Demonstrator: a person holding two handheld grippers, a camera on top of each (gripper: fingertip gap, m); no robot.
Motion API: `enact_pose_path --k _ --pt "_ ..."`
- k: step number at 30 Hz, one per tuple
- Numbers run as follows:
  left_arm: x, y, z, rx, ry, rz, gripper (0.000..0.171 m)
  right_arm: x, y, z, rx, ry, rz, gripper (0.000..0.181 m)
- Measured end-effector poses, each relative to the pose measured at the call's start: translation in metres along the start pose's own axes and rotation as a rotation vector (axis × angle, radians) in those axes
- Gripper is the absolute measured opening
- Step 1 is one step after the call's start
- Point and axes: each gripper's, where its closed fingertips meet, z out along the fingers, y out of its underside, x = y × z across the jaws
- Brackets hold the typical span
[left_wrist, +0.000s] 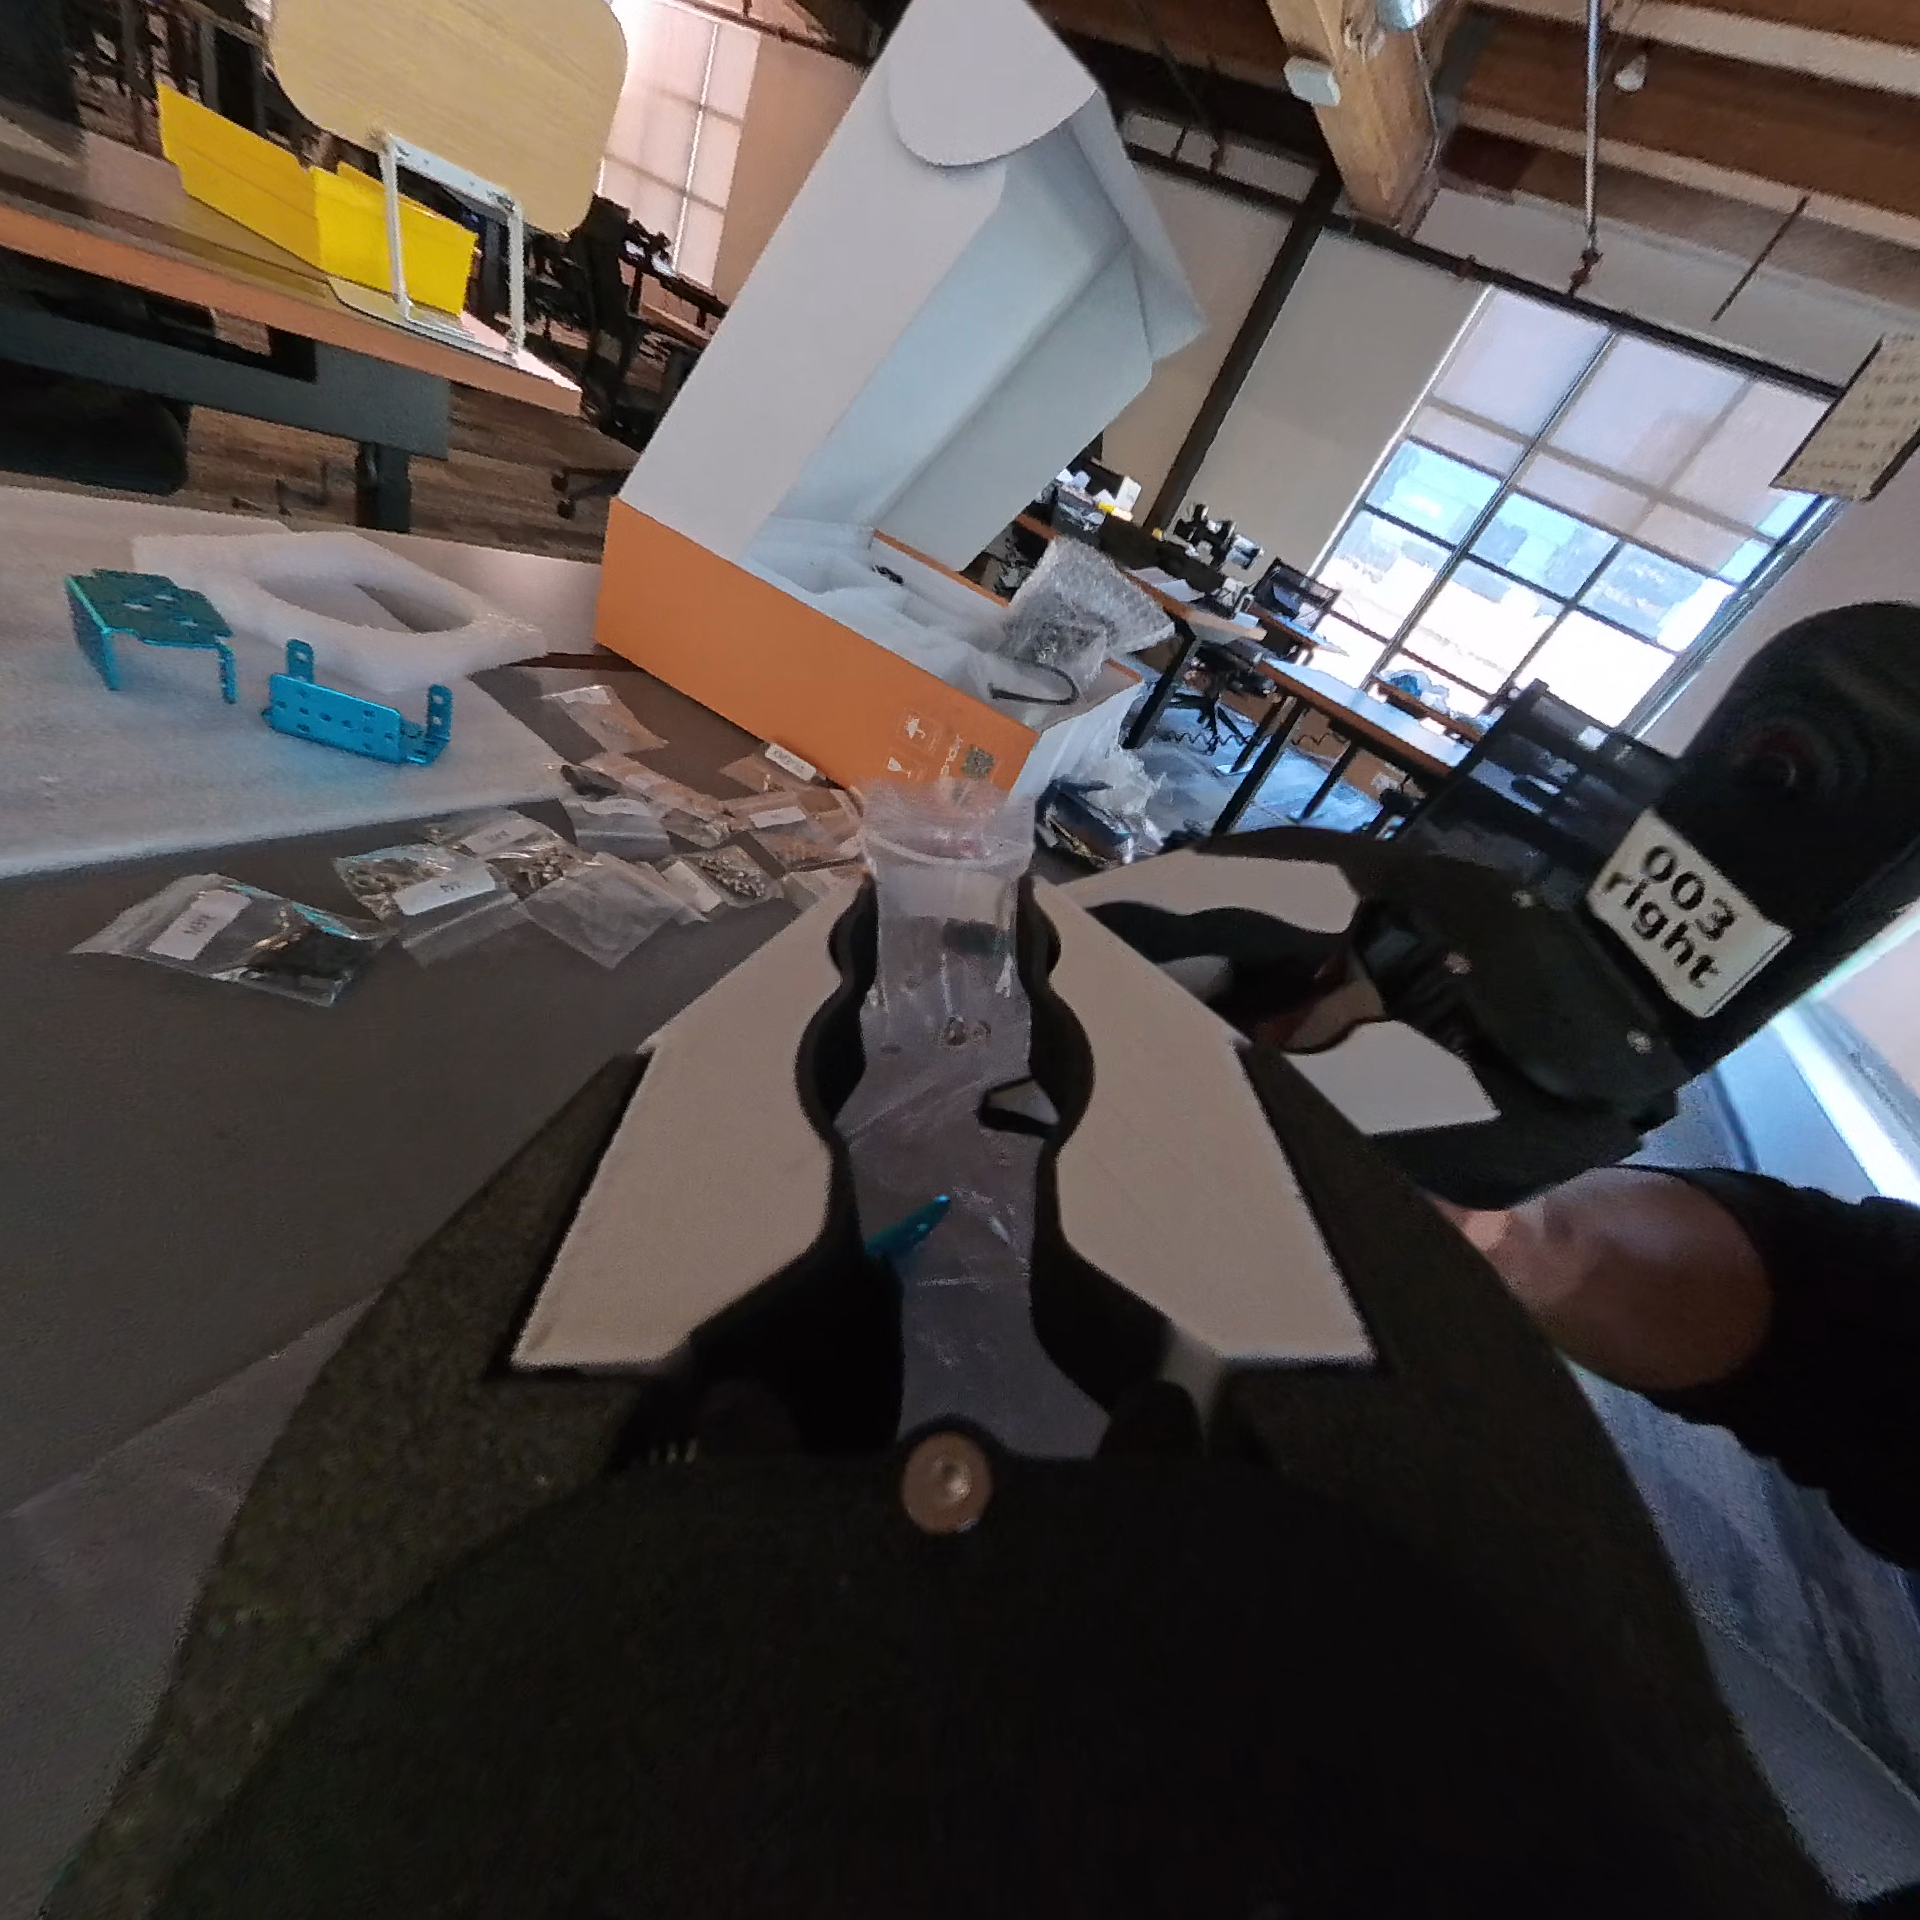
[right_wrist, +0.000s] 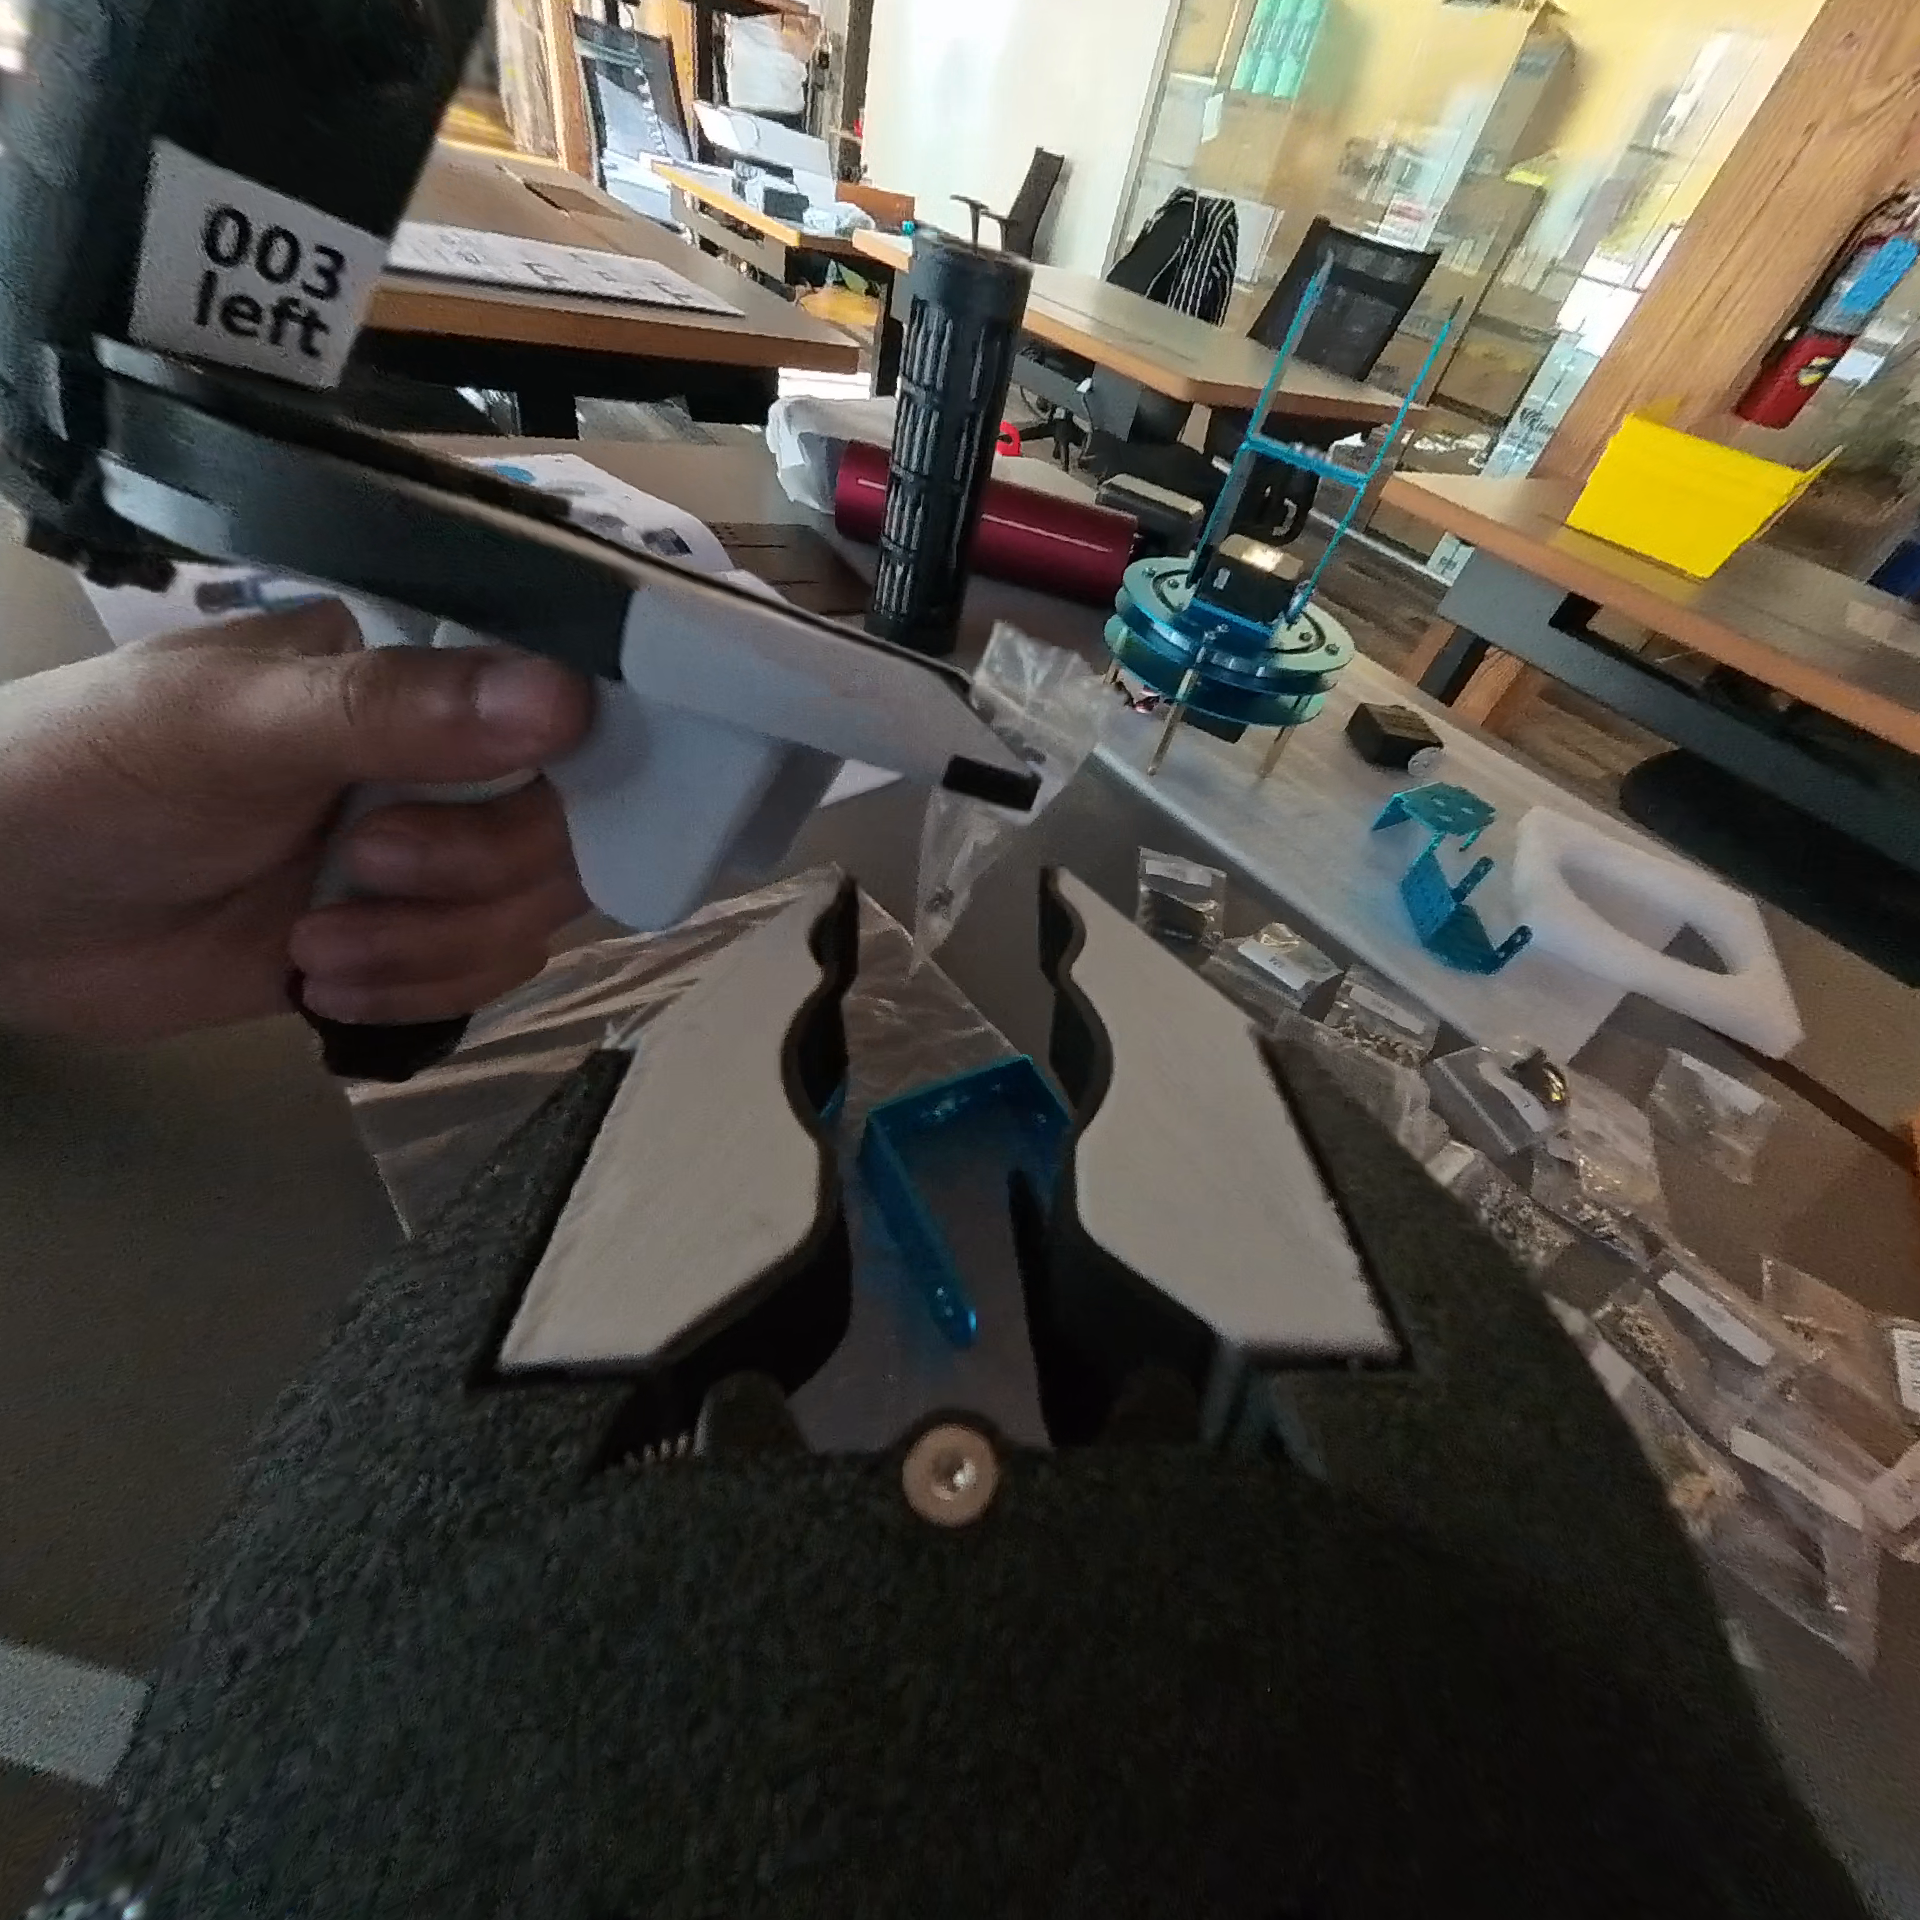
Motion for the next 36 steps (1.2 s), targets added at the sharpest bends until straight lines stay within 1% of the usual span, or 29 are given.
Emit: enact_pose_path --k 2,4,6,8,9,11,14,17,19,23,26,28,30,32,34,36 --pt "0.006 -0.001 0.000 0.007 0.018 -0.034 0.026 0.002 0.005 0.003 -0.019 0.004 0.003 0.023" --pt "0.010 -0.002 0.001 0.013 0.021 -0.046 0.026 0.002 0.003 0.001 0.012 -0.031 0.044 0.016" --pt "0.012 -0.002 0.001 0.013 0.020 -0.031 0.034 0.006 0.003 -0.003 0.037 -0.065 0.106 0.008" --pt "0.016 -0.003 0.001 -0.005 0.050 -0.008 0.052 0.002 0.000 -0.007 0.075 -0.162 0.163 0.001" --pt "0.017 -0.003 0.001 -0.022 0.071 0.005 0.059 0.002 0.000 -0.009 0.088 -0.199 0.194 0.001" --pt "0.022 -0.009 -0.005 -0.026 0.160 0.025 0.061 -0.003 -0.003 -0.015 0.115 -0.327 0.249 0.001" --pt "0.028 -0.013 -0.013 -0.082 0.321 0.039 0.056 -0.014 -0.013 -0.030 0.181 -0.541 0.338 0.001" --pt "0.041 -0.010 -0.017 -0.168 0.505 0.028 0.048 -0.017 -0.015 -0.034 0.187 -0.656 0.440 0.001" --pt "0.046 -0.007 -0.017 -0.209 0.580 0.034 0.039 -0.020 -0.018 -0.036 0.200 -0.713 0.487 0.001" --pt "0.045 -0.005 -0.012 -0.204 0.610 0.050 0.019 -0.021 -0.012 -0.034 0.175 -0.735 0.491 0.001" --pt "0.040 -0.008 -0.012 -0.166 0.624 0.003 0.002 -0.018 -0.010 -0.034 0.170 -0.735 0.507 0.001" --pt "0.036 -0.007 -0.012 -0.156 0.627 -0.012 0.001 -0.015 -0.008 -0.033 0.162 -0.723 0.498 0.004" --pt "0.033 -0.005 -0.013 -0.150 0.628 -0.018 0.000 -0.011 -0.010 -0.035 0.175 -0.720 0.484 0.022" --pt "0.034 0.003 -0.012 -0.193 0.629 -0.019 0.000 -0.005 -0.014 -0.037 0.195 -0.712 0.487 0.022" --pt "0.035 0.017 -0.012 -0.247 0.622 0.035 0.000 -0.004 -0.018 -0.040 0.203 -0.730 0.486 0.019" --pt "0.035 0.027 -0.013 -0.279 0.613 0.093 0.000 -0.006 -0.014 -0.039 0.176 -0.726 0.468 0.015"
